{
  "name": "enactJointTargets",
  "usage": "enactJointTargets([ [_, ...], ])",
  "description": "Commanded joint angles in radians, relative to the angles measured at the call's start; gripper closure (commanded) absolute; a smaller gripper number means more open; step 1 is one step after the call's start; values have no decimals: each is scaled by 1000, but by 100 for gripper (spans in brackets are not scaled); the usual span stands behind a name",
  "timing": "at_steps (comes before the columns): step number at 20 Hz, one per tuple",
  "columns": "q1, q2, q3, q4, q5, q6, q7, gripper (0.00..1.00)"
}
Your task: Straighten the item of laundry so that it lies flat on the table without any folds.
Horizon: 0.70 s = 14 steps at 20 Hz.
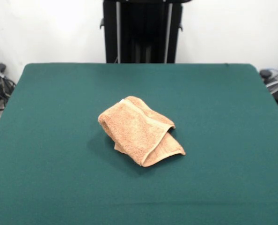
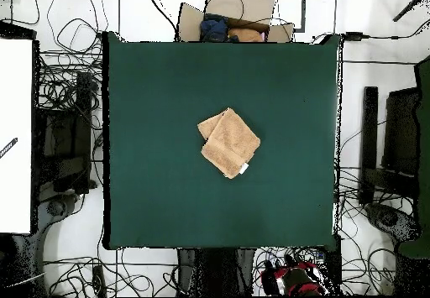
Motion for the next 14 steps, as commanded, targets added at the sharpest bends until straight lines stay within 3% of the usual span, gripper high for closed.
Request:
enactJointTargets([
  [1, 32, -27, -83, -10, 34, 92, 295, 0],
  [10, 39, -42, -102, -26, 28, 120, 285, 0],
  [14, 31, -25, -116, -129, -15, 222, 264, 0],
])
